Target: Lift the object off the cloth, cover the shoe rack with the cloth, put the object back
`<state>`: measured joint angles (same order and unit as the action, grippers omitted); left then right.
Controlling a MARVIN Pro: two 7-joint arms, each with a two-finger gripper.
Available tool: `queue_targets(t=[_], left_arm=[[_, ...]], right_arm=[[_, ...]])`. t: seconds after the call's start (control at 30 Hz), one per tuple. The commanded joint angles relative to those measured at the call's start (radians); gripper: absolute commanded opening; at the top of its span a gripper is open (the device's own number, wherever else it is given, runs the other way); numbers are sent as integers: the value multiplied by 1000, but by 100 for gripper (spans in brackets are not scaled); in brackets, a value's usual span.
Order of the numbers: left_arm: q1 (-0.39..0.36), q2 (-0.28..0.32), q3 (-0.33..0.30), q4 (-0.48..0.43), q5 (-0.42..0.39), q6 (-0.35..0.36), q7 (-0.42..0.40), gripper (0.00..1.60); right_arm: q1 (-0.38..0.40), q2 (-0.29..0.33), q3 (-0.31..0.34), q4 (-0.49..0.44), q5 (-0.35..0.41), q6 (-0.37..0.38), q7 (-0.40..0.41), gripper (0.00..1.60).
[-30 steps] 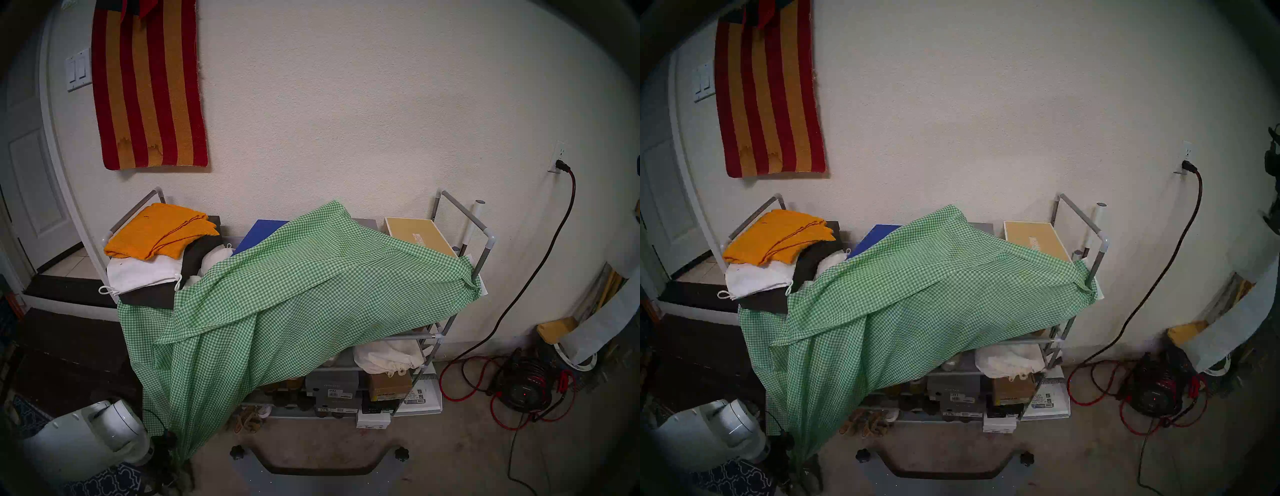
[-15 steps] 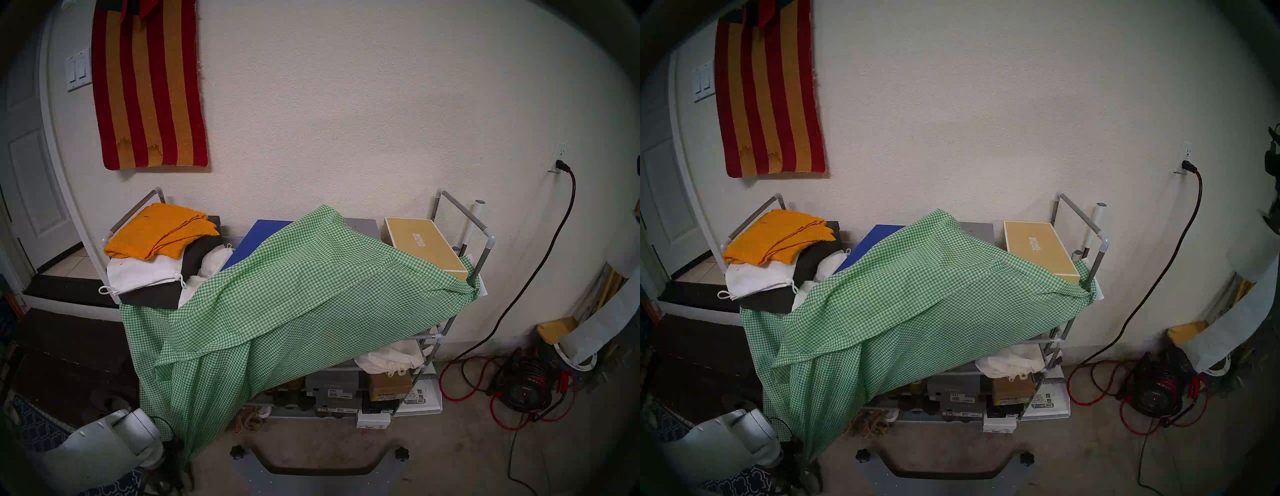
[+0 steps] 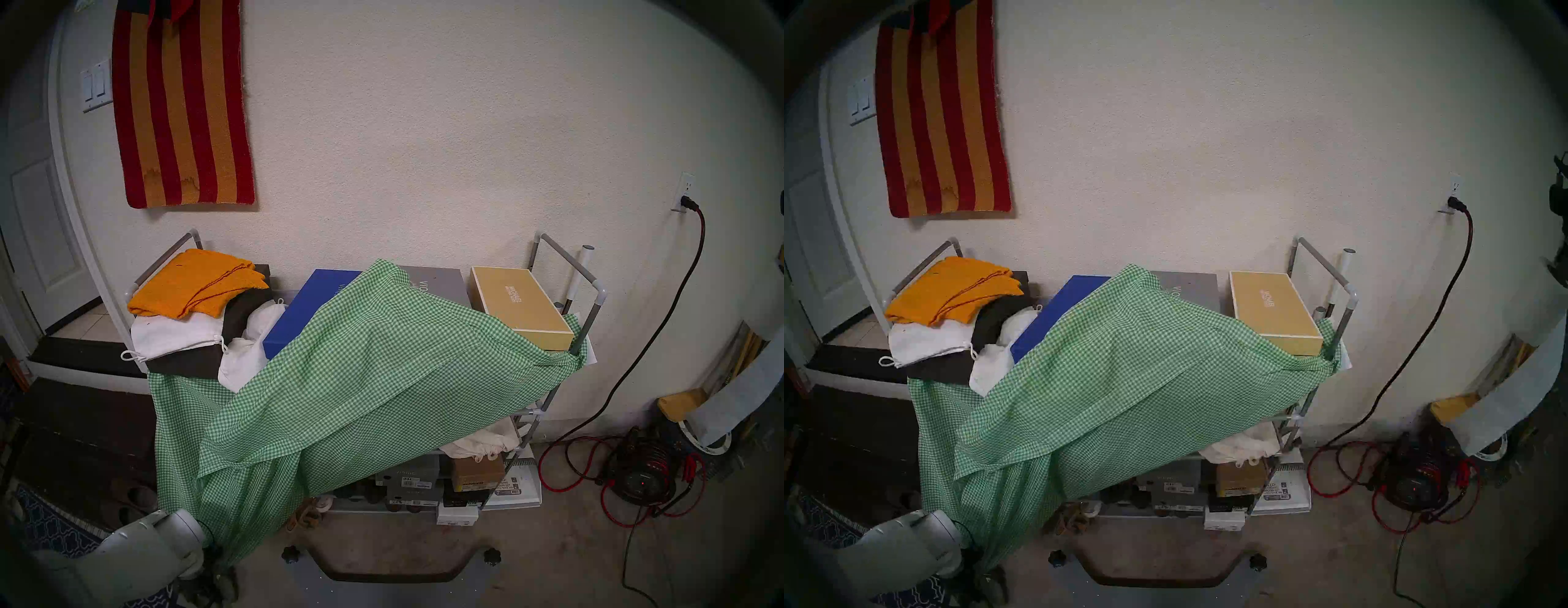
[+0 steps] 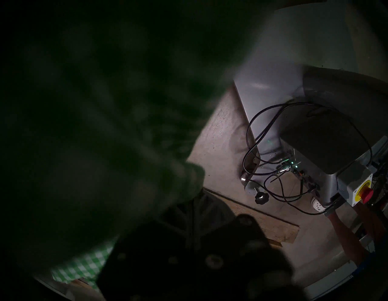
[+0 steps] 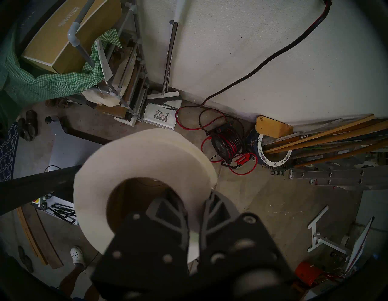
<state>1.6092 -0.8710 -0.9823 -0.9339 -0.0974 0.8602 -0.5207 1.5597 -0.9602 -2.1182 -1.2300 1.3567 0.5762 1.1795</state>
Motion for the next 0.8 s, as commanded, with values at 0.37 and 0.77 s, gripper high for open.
queue_targets(t=[0.37, 0.77], left_arm=[[-133, -113, 72, 254, 64, -6, 28, 0], [-290, -137, 15, 329, 49, 0, -14, 160]], right_arm=[[-1, -3, 0, -2, 1, -2, 0, 0], [-1, -5, -1, -4, 3, -3, -2, 0]])
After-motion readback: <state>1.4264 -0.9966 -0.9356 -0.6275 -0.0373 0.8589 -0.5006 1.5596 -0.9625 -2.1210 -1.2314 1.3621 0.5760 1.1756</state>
